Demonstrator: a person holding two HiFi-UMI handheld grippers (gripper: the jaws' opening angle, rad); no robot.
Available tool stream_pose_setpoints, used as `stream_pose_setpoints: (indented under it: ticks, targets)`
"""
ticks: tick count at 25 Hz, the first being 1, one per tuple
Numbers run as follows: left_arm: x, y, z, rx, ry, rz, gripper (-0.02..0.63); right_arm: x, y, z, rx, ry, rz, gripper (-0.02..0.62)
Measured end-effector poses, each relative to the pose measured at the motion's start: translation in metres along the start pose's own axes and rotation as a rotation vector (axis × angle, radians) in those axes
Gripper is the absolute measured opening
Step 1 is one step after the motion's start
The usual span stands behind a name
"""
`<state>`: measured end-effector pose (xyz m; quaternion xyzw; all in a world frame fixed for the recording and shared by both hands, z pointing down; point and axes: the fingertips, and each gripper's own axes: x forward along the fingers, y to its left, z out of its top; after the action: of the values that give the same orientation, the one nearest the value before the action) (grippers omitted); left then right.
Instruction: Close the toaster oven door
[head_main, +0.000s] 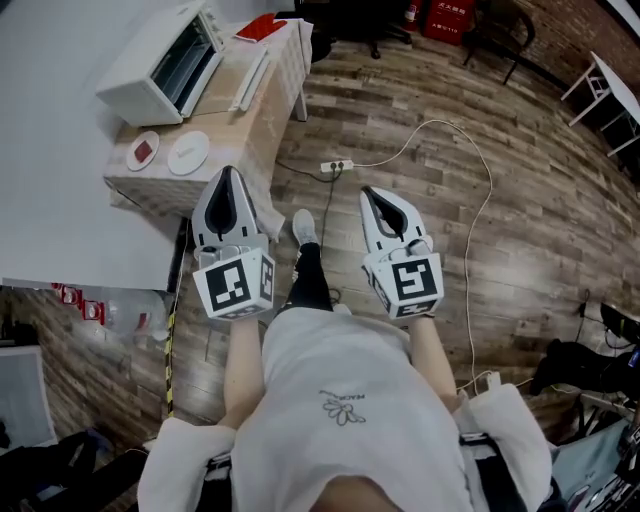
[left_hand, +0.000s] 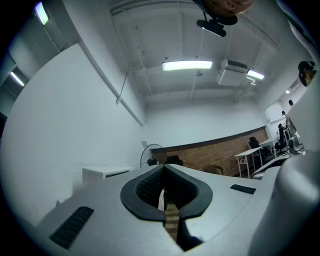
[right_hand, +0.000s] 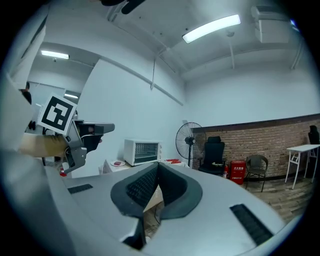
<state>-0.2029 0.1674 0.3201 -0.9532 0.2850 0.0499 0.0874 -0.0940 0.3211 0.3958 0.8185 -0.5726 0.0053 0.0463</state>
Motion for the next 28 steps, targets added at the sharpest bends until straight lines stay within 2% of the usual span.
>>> stream_pose_setpoints:
  ticks: [10,16,24,28]
  targets:
    - [0.099,0.029,-0.028,-0.049,-0.018,-0.018,0.015,0.100,-0.030,-0.003,-0.024,0.011,0.003,0.011]
    - [0.185,0.066,-0.043,-0.052,-0.014,-0.031,0.015,0.199,-0.052,0.010,-0.008,0.032,0.007,0.010]
    - [0.308,0.129,-0.050,-0.071,-0.037,0.005,0.015,0.350,-0.085,0.036,0.002,0.027,0.029,0.011]
    - [0.353,0.160,-0.056,-0.074,-0.045,0.033,0.015,0.414,-0.098,0.045,0.017,0.011,0.042,0.010]
